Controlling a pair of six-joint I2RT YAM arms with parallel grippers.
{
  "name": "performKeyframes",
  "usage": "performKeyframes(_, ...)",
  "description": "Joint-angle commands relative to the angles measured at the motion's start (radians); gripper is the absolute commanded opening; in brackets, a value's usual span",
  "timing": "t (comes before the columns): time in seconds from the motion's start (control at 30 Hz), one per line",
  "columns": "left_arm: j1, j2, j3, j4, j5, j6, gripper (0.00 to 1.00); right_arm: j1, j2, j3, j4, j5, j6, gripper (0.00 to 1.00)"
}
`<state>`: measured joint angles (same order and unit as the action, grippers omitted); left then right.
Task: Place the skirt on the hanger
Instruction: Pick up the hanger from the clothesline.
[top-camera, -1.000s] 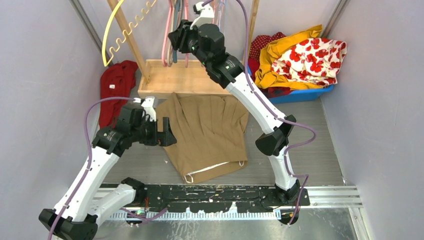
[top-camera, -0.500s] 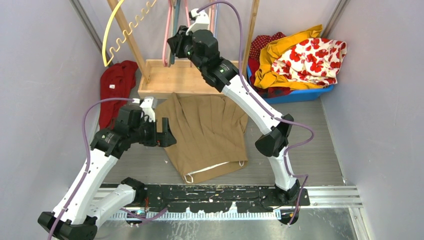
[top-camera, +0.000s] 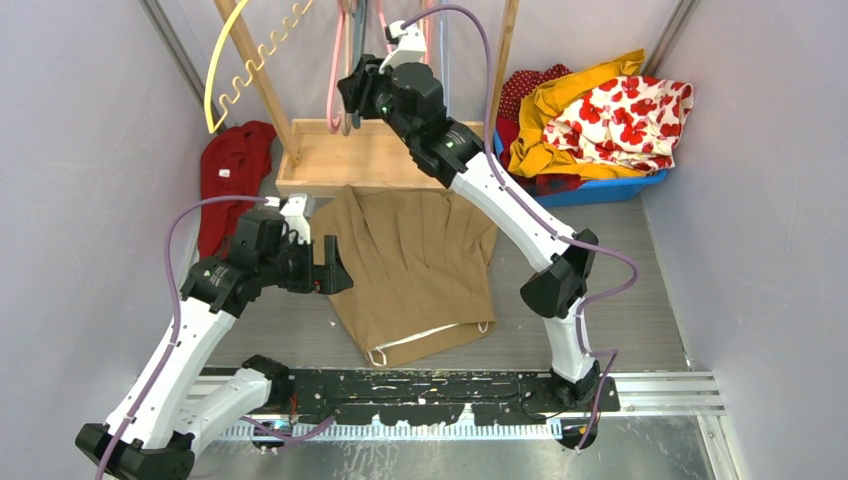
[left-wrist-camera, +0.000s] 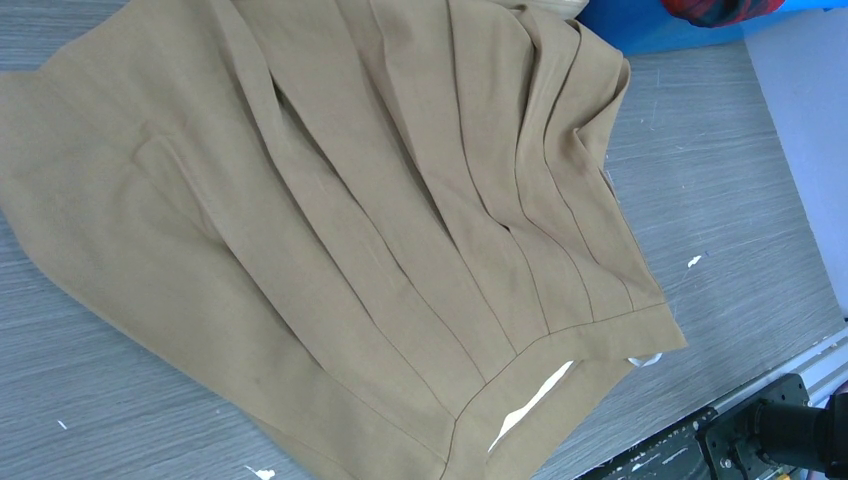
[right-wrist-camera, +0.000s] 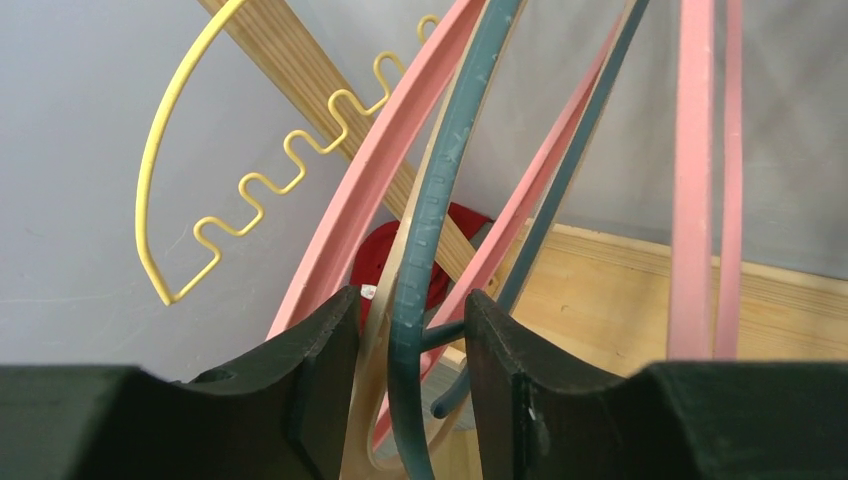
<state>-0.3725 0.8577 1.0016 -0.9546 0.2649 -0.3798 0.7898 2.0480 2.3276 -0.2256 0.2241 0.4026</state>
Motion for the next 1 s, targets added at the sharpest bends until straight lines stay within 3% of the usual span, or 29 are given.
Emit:
performKeyframes(0.0,0.005,-0.008,0.017,0.010,0.016,0.019,0.94,-0.007,-0.078,-0.048,0.016,0.016,-0.017,0.49)
performKeyframes(0.3,0.005,-0.006,0.025,0.005,0.015,0.018,0.93,-0.016,-0.134,-0.118,0.068,0.009,-0.005,0.49)
performKeyframes(0.53,0.004,-0.005,0.025,0.002,0.017,0.016,0.92,-0.022,-0.168,-0.154,0.096,0.000,0.002,0.55)
performKeyframes(0.83,0.005,-0.005,0.022,0.002,0.020,0.012,0.91,-0.028,-0.229,-0.237,0.158,-0.002,0.013,0.54)
performKeyframes(0.97,0.004,-0.003,0.020,0.001,0.021,0.012,0.90,-0.033,-0.254,-0.264,0.174,-0.008,0.013,0.61)
